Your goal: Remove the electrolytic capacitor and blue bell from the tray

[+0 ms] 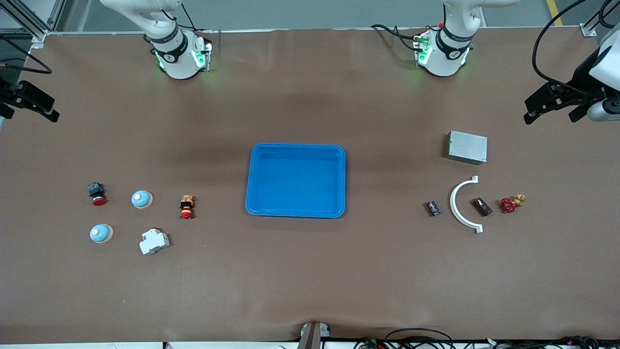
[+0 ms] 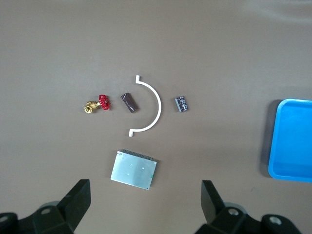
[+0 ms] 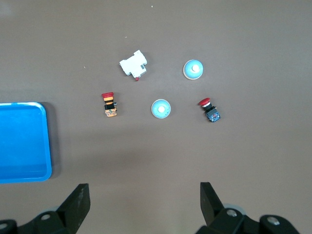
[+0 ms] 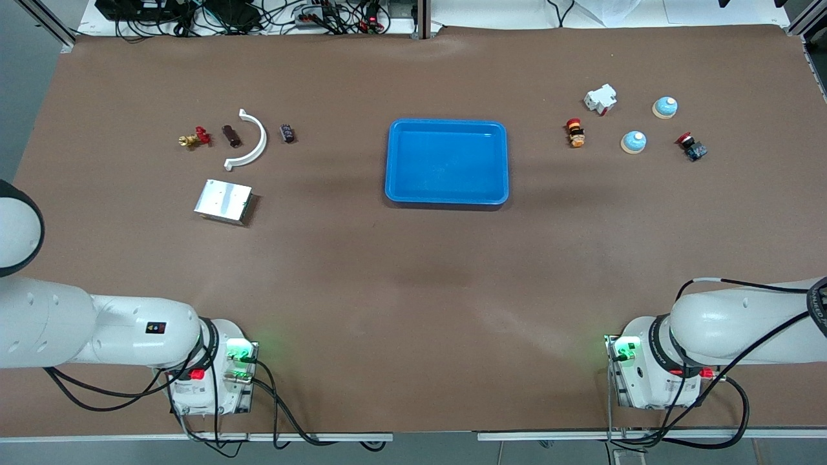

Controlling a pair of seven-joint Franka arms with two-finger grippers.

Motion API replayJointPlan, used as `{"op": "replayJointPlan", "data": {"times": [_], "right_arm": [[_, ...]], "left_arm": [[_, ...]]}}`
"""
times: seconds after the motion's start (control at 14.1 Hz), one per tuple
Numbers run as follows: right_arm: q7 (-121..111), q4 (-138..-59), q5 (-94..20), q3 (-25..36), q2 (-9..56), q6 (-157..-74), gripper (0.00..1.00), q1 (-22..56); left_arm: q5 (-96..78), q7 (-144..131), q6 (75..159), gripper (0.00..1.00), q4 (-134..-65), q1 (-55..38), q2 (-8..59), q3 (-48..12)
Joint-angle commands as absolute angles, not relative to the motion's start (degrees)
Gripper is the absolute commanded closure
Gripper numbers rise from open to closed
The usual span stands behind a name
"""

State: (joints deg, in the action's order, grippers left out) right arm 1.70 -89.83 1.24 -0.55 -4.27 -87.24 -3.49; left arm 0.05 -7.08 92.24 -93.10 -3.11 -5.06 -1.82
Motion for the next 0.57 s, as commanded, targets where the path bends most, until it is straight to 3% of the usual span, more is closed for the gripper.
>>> {"op": "replayJointPlan", "data": {"times": [0.0, 0.5], "right_arm": [[2.81, -91.49, 1.67, -0.35, -5.71, -87.28, 0.00, -3.08], [2.81, -91.58, -0.70, 0.00, -6.06, -87.54, 0.00, -3.34]], "left_arm": [[-1.14, -6.16, 91.85, 0.00, -93.34, -3.16, -5.80, -2.11], [-0.44, -6.42, 88.07, 0.00, -91.58, -2.72, -5.36, -2.81]]}}
